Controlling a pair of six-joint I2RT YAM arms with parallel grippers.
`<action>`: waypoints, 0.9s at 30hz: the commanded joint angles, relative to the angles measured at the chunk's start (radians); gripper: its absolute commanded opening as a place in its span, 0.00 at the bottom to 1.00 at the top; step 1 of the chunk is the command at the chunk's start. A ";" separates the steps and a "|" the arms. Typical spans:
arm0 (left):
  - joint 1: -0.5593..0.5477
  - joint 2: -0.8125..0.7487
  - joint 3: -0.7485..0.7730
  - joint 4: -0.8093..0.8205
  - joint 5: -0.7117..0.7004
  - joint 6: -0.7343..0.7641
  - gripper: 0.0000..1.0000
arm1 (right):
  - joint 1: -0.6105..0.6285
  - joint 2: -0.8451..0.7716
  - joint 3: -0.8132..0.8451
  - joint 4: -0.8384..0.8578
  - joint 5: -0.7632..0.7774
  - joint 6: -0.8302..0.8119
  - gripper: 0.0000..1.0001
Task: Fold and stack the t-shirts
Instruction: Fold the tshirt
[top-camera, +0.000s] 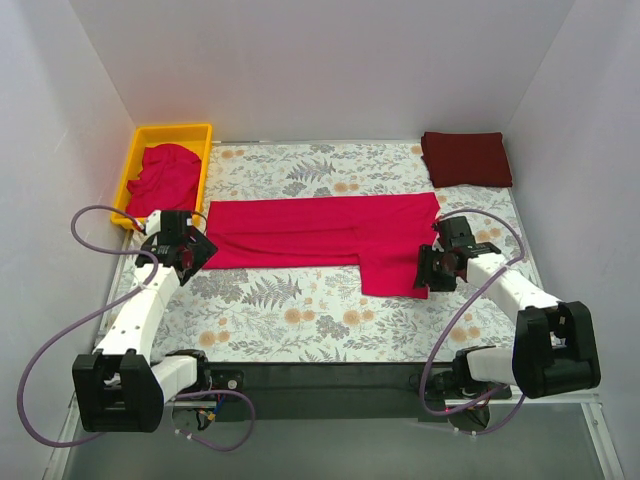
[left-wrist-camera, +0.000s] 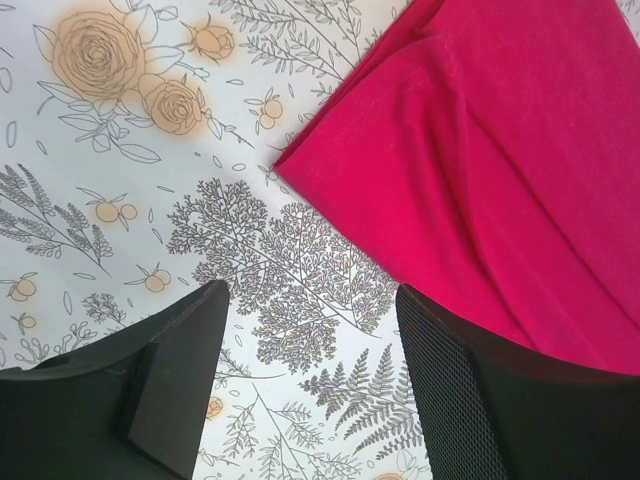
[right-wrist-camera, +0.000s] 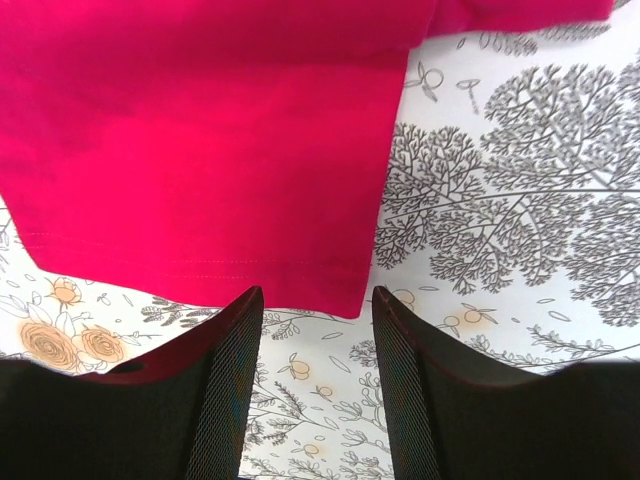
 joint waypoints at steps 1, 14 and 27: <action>0.005 -0.056 -0.049 0.061 0.054 0.028 0.67 | 0.034 -0.016 -0.035 0.052 0.049 0.051 0.55; -0.007 -0.032 -0.156 0.163 0.076 0.046 0.61 | 0.108 0.073 -0.077 0.105 0.167 0.089 0.20; -0.007 -0.053 -0.156 0.158 0.059 0.040 0.57 | 0.111 0.194 0.360 0.070 0.138 0.028 0.01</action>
